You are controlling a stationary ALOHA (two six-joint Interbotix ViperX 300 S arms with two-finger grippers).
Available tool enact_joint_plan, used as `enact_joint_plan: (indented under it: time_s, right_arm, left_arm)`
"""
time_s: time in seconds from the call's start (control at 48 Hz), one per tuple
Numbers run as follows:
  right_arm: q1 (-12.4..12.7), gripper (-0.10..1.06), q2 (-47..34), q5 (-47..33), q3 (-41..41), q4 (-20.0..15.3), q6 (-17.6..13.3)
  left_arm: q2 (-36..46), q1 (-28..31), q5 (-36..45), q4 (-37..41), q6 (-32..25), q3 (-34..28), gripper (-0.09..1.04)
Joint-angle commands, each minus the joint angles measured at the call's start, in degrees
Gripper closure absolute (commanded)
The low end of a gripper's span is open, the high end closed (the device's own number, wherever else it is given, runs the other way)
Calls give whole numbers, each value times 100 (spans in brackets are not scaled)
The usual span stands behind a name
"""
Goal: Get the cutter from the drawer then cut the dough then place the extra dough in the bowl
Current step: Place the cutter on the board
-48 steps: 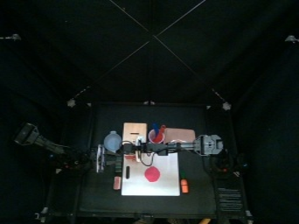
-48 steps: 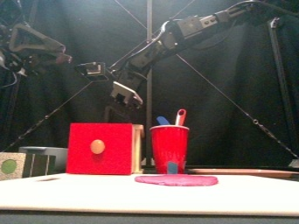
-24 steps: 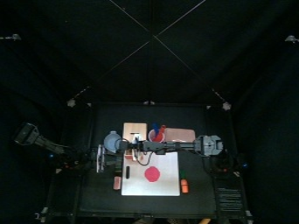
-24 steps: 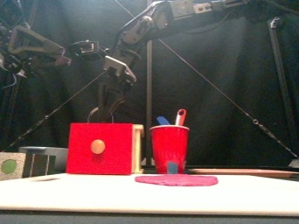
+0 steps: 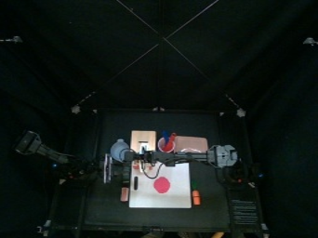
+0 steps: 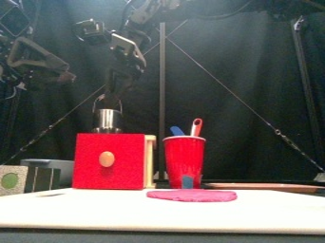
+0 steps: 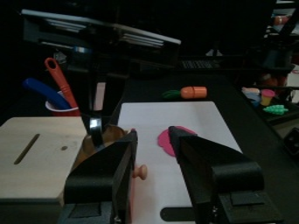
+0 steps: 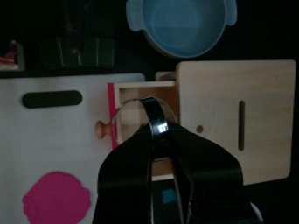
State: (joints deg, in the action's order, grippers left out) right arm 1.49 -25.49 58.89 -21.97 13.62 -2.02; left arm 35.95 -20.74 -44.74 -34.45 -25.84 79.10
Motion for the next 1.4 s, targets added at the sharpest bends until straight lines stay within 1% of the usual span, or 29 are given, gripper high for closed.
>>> enact_joint_plan:
  time_s: [0.021, 0.208, 0.25, 0.417, 0.521, 0.562, 0.604, 0.708, 0.771, 0.792, 0.875, 0.958, 1.021, 1.271, 1.396]
  right_arm:
    - [-44, 48, 536, 158, -141, 70, 0]
    - [-237, 48, 1055, 281, 316, 70, -26]
    - [-281, 48, 1187, 272, 475, 79, -97]
    - [-369, 48, 1767, 255, 1371, 88, -809]
    - [-431, 48, 2171, 141, 2057, 141, -1178]
    - [-492, 48, 2320, 35, 2347, 176, -1301]
    - [-571, 48, 2505, -149, 2725, 255, -1459]
    - [-729, 48, 2856, -598, 3542, 396, -1688]
    - [-826, 48, 3050, -949, 4025, 475, -1846]
    - [-861, 48, 3138, -1143, 4236, 510, -1942]
    - [-949, 48, 3349, -1600, 4720, 563, -2188]
    - [-984, 48, 3480, -1881, 5080, 563, -2461]
    - [-1028, 48, 3524, -1978, 5317, 589, -2610]
    - [-1274, 48, 3498, -2206, 5924, 642, -2962]
    - [-1310, 46, 3445, -2355, 6108, 756, -3208]
  left_arm:
    - [0, 62, 18, 0, 0, -62, 20]
    - [0, 97, 26, 0, -9, -70, 20]
    - [0, 97, 26, 0, -9, -62, 20]
    - [0, 158, 26, 0, -26, -70, 20]
    - [0, 211, 18, 9, -26, -97, 20]
    - [0, 237, 26, 9, -35, -105, 20]
    - [0, 272, 26, 9, -44, -114, 20]
    - [0, 360, 26, 18, -44, -141, 20]
    - [0, 431, 26, 9, -35, -167, 20]
    - [0, 466, 26, 9, -35, -185, 20]
    - [0, 580, 18, 0, -26, -246, 19]
    - [0, 712, 26, -18, -26, -290, 19]
    - [0, 791, 26, -18, -26, -316, 18]
    - [0, 1090, 26, -9, -44, -431, 18]
    - [0, 1222, 26, -9, -35, -448, 18]
